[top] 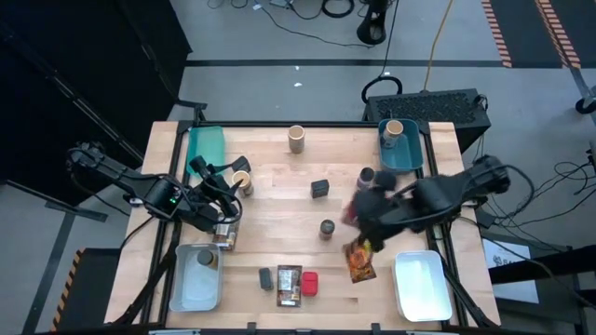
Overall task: Sort spices by type
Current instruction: Put the top left red seasoning can into the white bin
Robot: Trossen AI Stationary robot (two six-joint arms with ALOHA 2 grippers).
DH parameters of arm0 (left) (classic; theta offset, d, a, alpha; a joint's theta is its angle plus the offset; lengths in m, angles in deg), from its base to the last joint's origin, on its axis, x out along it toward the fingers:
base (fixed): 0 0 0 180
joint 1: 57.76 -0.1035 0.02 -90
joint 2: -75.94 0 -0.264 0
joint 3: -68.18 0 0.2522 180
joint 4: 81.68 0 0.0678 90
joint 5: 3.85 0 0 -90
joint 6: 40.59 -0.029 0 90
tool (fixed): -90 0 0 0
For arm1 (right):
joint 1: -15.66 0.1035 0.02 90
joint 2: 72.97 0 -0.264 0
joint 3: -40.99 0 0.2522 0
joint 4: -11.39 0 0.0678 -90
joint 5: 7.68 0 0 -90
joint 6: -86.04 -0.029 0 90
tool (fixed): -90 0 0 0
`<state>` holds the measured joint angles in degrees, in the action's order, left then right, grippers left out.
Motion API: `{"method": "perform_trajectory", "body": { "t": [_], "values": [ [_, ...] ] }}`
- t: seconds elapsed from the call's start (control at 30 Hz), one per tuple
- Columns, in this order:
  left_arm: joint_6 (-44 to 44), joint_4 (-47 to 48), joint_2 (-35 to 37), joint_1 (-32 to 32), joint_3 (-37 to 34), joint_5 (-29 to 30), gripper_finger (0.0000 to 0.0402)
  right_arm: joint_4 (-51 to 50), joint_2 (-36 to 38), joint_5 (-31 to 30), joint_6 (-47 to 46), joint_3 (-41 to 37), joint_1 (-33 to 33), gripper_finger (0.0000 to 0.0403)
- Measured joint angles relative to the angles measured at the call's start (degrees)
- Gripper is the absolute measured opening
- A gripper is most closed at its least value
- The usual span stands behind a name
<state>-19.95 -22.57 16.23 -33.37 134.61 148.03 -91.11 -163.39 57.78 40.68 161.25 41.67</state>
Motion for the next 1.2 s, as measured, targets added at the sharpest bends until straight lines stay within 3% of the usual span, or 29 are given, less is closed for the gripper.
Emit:
{"method": "perform_trajectory", "body": {
  "t": [0.17, 0.3, 0.5, 0.77, 0.97, 1.2],
  "values": [
    [0.00, -0.15, 0.00, 0.00, 0.00, 0.04, 0.0244, 1.42, 5.59, 1.40, -27.26, -8.12, 4.76, 0.0189],
    [-0.02, -0.27, -0.02, 0.00, 0.00, 0.13, 0.0244, -1.47, 8.45, 9.37, -42.74, -16.29, 9.73, 0.0189],
    [-0.24, -0.29, -0.02, -0.02, 0.00, 1.60, 0.0244, 5.71, 11.14, 20.82, -62.11, -26.70, 17.84, 0.0189],
    [-1.76, -0.33, -0.02, -0.02, 0.00, 6.04, 0.0244, 7.25, 9.32, 21.24, -84.99, -27.54, 27.88, 0.0189],
    [-1.95, -0.35, -0.02, -0.04, 0.00, 11.90, 0.0244, 8.21, 5.34, 24.94, -91.12, -27.56, 32.95, 0.0189],
    [-3.54, -0.40, 0.00, -0.17, 0.00, 12.42, 0.0244, 1.60, 1.92, 20.05, -90.13, -27.56, 35.63, 0.0189]
  ]
}}
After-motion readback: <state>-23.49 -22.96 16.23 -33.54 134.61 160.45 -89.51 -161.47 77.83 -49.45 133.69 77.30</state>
